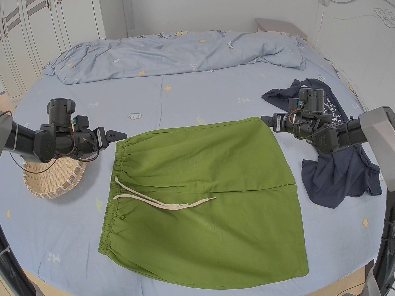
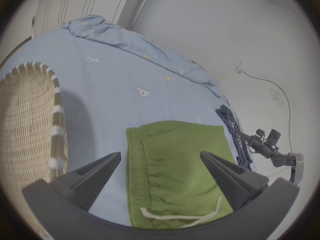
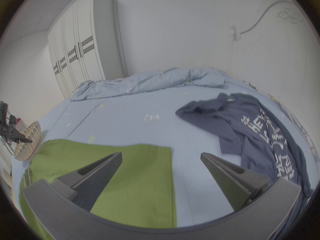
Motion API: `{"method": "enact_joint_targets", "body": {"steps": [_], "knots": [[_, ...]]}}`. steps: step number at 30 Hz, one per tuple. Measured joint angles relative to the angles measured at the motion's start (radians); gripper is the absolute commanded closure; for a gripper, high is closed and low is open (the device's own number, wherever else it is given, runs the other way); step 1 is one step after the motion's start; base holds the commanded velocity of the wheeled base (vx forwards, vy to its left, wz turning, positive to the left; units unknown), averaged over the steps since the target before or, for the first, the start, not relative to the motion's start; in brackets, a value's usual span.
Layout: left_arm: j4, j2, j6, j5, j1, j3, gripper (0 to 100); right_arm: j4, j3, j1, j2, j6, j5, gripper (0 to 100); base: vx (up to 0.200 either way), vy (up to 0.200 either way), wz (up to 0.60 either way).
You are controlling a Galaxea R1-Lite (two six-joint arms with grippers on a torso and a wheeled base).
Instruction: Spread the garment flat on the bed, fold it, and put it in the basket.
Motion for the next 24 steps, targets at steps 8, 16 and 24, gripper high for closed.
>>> {"method": "enact_joint_targets", "body": {"steps": [8,16,24], "knots": [[0.002,-0.154,-0.067,-0.131,0.028,0.263,0,0.001,0.368,-0.004,-0.179,0.065,0.070,0,0.000,0.000,0.00],[0.004,-0.319,-0.097,-0.265,0.080,0.628,0,0.000,0.726,0.001,-0.376,0.155,0.134,0,0.000,0.000,0.00],[0.003,-0.419,-0.054,-0.359,0.118,0.900,0,0.001,0.934,0.002,-0.562,0.210,0.175,0,0.000,0.000,0.00]]}}
